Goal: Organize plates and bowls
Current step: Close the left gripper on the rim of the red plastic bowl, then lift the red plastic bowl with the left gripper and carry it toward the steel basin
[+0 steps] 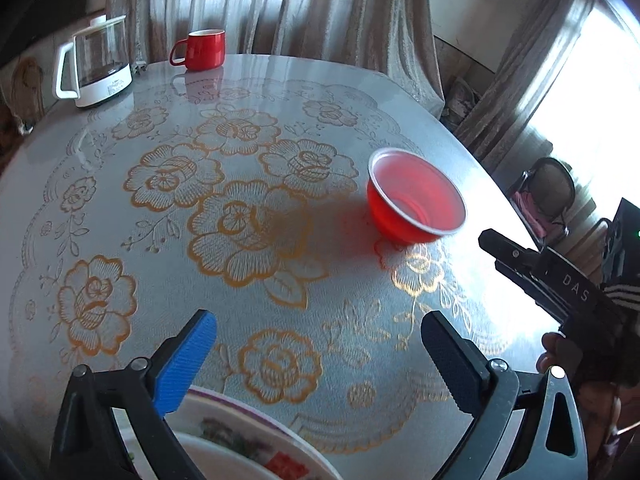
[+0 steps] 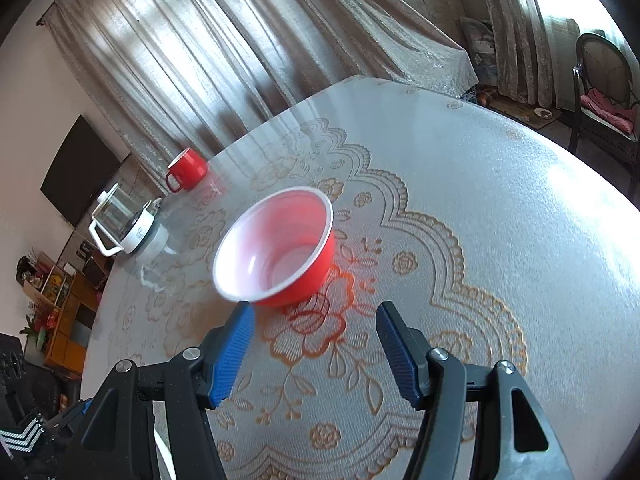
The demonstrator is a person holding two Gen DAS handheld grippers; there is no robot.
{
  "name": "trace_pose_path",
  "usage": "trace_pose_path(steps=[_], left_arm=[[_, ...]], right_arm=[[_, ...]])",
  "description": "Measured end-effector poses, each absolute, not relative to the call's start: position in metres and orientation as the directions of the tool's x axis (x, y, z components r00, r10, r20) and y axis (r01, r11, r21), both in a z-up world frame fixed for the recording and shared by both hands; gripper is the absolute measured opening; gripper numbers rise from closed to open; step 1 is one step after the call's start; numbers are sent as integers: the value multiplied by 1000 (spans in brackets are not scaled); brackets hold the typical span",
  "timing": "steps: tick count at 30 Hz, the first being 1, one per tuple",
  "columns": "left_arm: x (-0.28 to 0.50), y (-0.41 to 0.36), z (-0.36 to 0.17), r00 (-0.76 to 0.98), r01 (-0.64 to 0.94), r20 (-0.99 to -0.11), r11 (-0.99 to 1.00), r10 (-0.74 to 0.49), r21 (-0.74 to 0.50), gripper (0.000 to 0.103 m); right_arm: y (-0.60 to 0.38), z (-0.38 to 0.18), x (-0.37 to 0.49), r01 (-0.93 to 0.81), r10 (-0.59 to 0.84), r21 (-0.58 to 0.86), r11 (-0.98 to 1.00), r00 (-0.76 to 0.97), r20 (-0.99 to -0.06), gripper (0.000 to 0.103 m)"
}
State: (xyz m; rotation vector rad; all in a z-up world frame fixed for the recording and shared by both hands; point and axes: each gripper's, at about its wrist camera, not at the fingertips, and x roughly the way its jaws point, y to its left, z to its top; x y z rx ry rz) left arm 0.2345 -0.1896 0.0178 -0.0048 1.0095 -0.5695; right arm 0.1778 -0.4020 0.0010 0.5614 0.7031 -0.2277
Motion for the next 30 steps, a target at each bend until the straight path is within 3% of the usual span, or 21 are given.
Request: trace_pose_path(steps=[10, 18, 25, 28, 29, 30], left_arm=[[282, -222, 13, 371, 404, -785, 847, -497, -345, 103], [320, -229, -2, 329, 233, -765, 833, -554, -503, 97], [340, -253, -14, 239, 197, -735, 773, -635, -603, 54], [339, -265, -18, 207, 209, -729, 757, -653, -618, 36], [336, -268, -18, 201, 222, -734, 760, -649, -611, 31], [333, -269, -18, 201, 235, -737, 762, -645, -603, 30]], right_arm=[[-436, -4, 213, 425, -16, 462, 778, 749, -662, 64], [-449, -10, 234, 407, 41, 537, 738, 769, -638, 64], [-454, -19, 239, 424, 38, 532, 733, 755, -655, 63], [-450, -19, 241, 406, 52, 531, 744, 757, -652, 54], [-448, -20, 242, 399, 57, 527, 751, 755, -653, 46], [-445, -21, 245, 392, 64, 521, 758, 751, -657, 42]])
